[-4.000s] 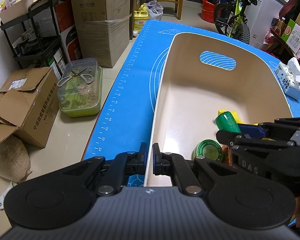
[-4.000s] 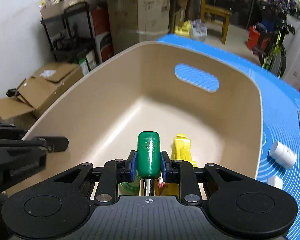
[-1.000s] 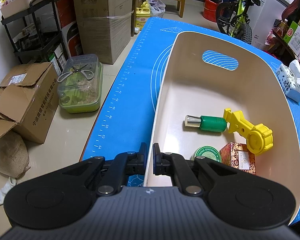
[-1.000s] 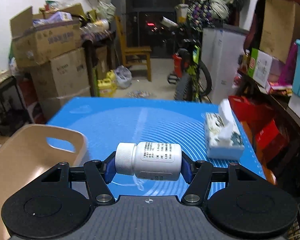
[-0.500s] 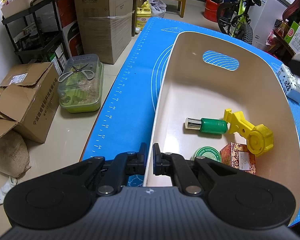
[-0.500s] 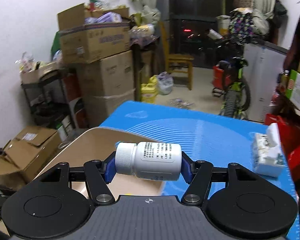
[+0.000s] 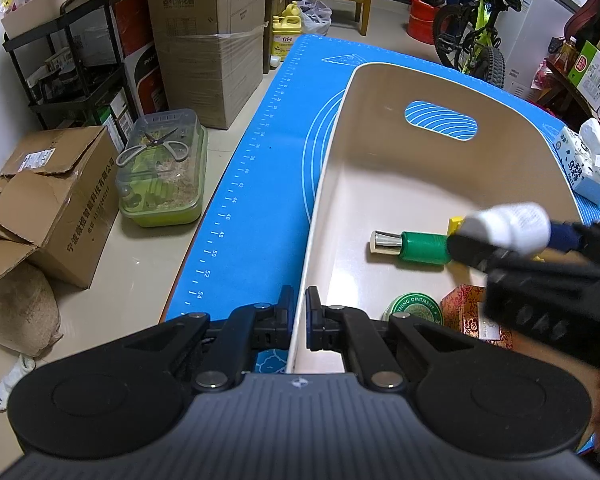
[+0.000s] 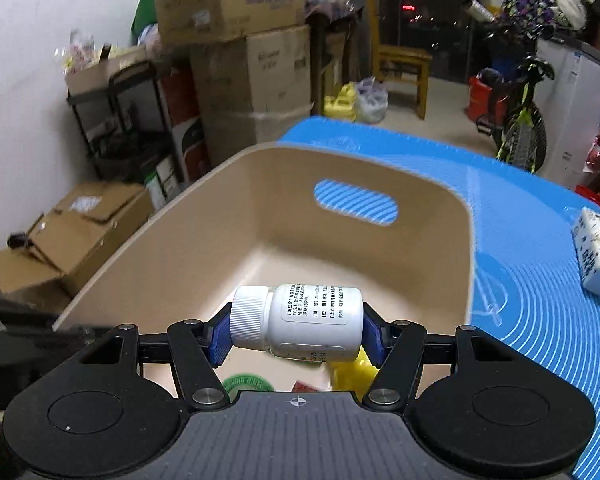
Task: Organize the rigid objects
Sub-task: 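Carry the white pill bottle into the beige bin and release it, then reach the right gripper to the red-handled pliers and grasp them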
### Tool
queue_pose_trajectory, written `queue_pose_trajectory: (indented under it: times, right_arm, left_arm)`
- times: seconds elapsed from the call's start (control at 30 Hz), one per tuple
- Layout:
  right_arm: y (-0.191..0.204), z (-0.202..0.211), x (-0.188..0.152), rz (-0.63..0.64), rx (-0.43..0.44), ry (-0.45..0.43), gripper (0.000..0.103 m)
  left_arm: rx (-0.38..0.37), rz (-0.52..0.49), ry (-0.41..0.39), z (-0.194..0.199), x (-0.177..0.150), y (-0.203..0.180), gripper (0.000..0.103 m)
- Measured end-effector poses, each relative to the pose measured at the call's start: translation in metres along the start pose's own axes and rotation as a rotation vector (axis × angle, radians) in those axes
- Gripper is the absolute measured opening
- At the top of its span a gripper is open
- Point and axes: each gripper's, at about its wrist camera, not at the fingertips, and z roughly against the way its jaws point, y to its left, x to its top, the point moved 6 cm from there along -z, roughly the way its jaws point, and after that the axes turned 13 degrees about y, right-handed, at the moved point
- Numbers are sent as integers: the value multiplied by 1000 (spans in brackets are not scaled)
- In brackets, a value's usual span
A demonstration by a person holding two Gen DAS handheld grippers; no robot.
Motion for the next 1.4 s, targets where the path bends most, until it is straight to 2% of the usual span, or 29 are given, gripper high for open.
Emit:
queue_pose_trajectory:
  times: [0.3, 0.47, 0.67, 0.9, 1.13, 1.4]
  right_arm:
    - [-2, -8, 1, -2, -4, 65, 69]
    - [-9, 11, 2, -36, 26, 3, 81]
    - [-41, 58, 12, -98, 35, -94, 82]
    - [-99, 103, 3, -150, -42, -149, 83]
    - [-150, 95, -43, -212, -120, -73, 82]
    - [-165, 60, -90, -274, -128, 30, 81]
  left_arm:
    - [3, -3, 0, 0, 3, 2, 7]
    - [2, -4, 1, 0, 3, 1, 7]
    - [1, -3, 0, 0, 2, 1, 7]
    - [1, -4, 0, 0, 2, 1, 7]
    - [1, -4, 0, 0, 2, 1, 7]
    - [1, -4, 0, 0, 2, 1, 8]
